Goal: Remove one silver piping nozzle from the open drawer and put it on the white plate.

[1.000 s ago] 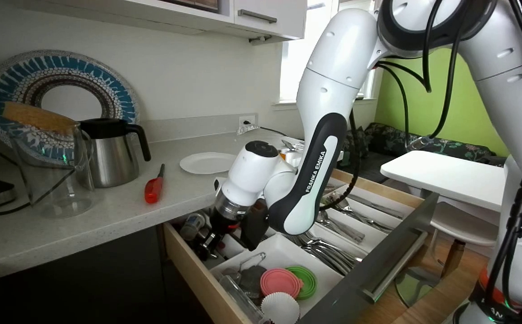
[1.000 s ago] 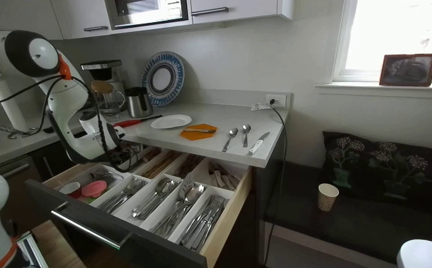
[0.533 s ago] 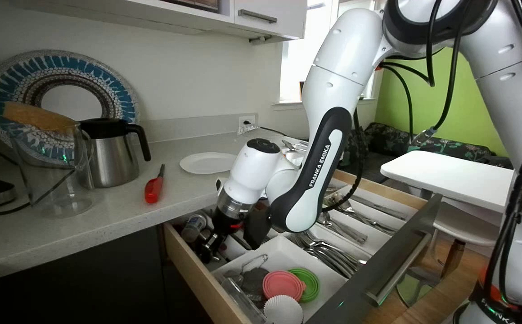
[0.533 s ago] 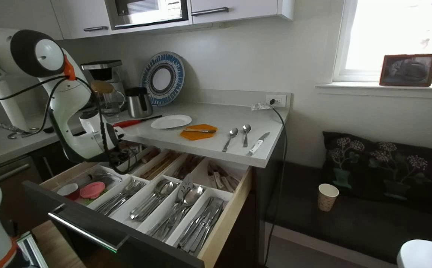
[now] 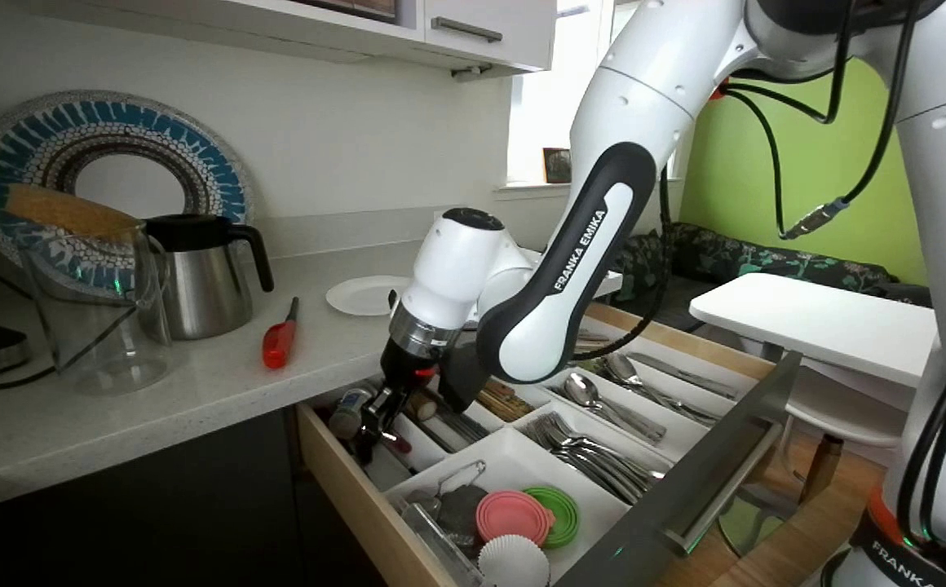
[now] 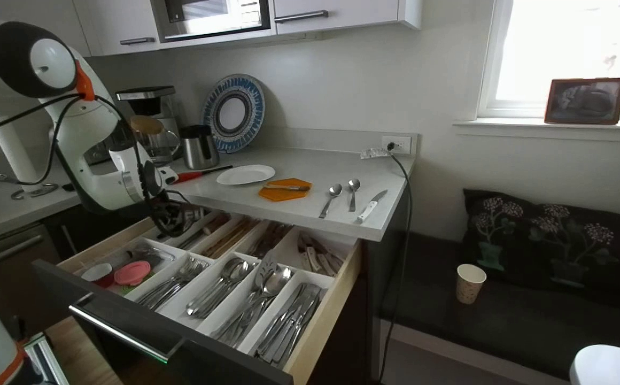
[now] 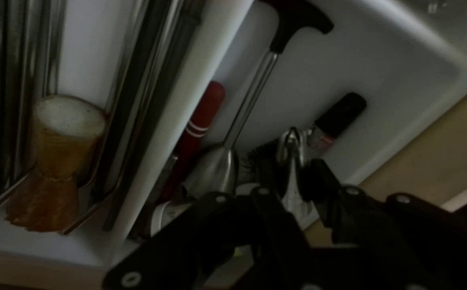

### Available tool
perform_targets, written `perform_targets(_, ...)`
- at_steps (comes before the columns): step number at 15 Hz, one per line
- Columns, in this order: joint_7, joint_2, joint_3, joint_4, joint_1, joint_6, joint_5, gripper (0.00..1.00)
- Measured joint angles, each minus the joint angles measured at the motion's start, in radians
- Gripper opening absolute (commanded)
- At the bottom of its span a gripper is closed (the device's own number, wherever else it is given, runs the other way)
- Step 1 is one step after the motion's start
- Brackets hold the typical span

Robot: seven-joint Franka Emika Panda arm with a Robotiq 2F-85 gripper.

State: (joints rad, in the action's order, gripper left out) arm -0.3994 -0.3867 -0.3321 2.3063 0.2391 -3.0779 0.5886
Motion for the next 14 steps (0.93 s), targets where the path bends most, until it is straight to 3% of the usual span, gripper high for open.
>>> perform_targets(3,0.095,0.049,-0.170,0.023,-0.136,0.125,-0.102,0.07)
perform_targets(8,0.360,0.120,-0.467,0.035,-0.388,0.281,-0.408,0.07)
perform_targets(14,0.622,0.219,-0.701,0.009,-0.642,0.343,-0.789,0.07)
